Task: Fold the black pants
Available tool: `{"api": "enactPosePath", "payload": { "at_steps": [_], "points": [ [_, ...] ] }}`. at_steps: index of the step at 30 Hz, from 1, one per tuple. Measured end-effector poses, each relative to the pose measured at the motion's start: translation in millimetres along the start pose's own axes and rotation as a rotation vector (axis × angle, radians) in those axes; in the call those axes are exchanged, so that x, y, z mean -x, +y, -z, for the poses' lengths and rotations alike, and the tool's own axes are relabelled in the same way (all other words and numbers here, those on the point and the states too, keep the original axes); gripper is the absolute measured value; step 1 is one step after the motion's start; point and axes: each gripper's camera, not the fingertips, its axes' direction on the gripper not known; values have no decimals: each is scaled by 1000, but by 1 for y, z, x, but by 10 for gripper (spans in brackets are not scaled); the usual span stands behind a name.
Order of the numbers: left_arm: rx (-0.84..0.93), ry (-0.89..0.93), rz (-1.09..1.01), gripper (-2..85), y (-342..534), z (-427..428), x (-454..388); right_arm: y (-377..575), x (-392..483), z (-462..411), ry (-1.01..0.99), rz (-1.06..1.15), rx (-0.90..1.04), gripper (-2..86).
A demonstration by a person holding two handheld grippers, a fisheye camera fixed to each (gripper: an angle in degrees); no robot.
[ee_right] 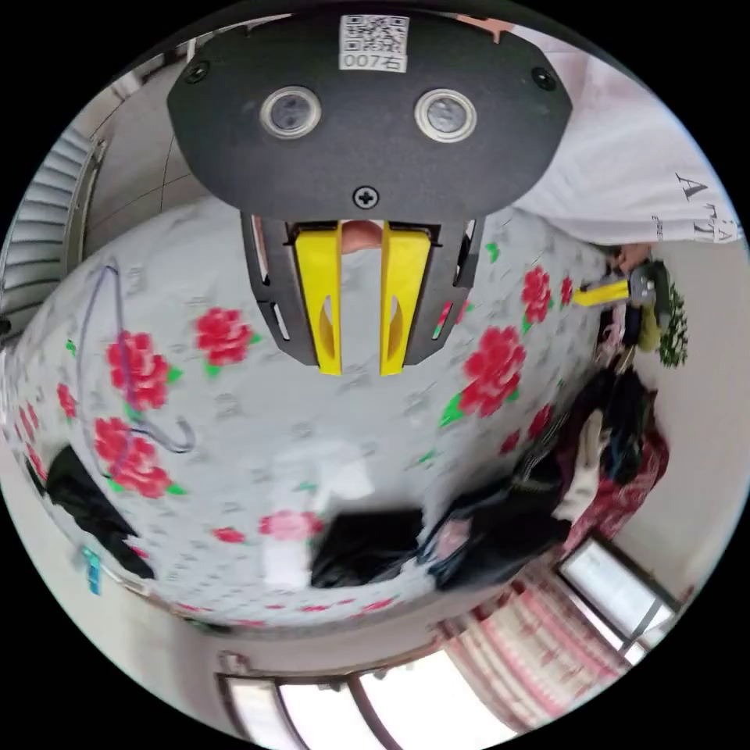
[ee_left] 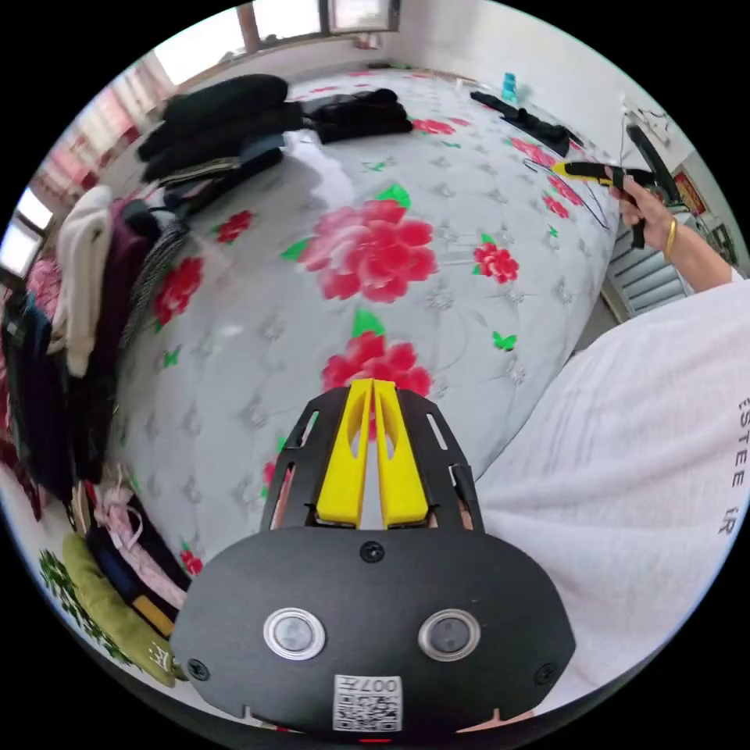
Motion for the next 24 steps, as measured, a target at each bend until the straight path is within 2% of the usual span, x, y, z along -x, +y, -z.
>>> {"api": "enactPosePath", "payload": {
  "at_steps": [4, 8, 11, 19, 23, 24],
  "points": [
    [41, 151, 97, -10, -94, -14, -61, -9, -157, 42, 67, -231, -171, 81],
    [96, 146, 165, -10, -159, -24, -105, -24, -299, 59, 139, -427, -258, 88],
    [143, 91, 220, -10, -201, -27, -126, -51, -368, 49, 195, -458, -233, 93],
    [219, 89, 420, -10, -252, -27, -124, -122, -484, -18, 192, -577, -171, 99],
    [282, 61, 415, -10, -264, -38, -126, -126, -531, -66, 142, -771, -111, 77],
    [294, 61, 417, -10, -266, -42, -128, -124, -530, -64, 198, -794, -160, 72]
  ]
}}
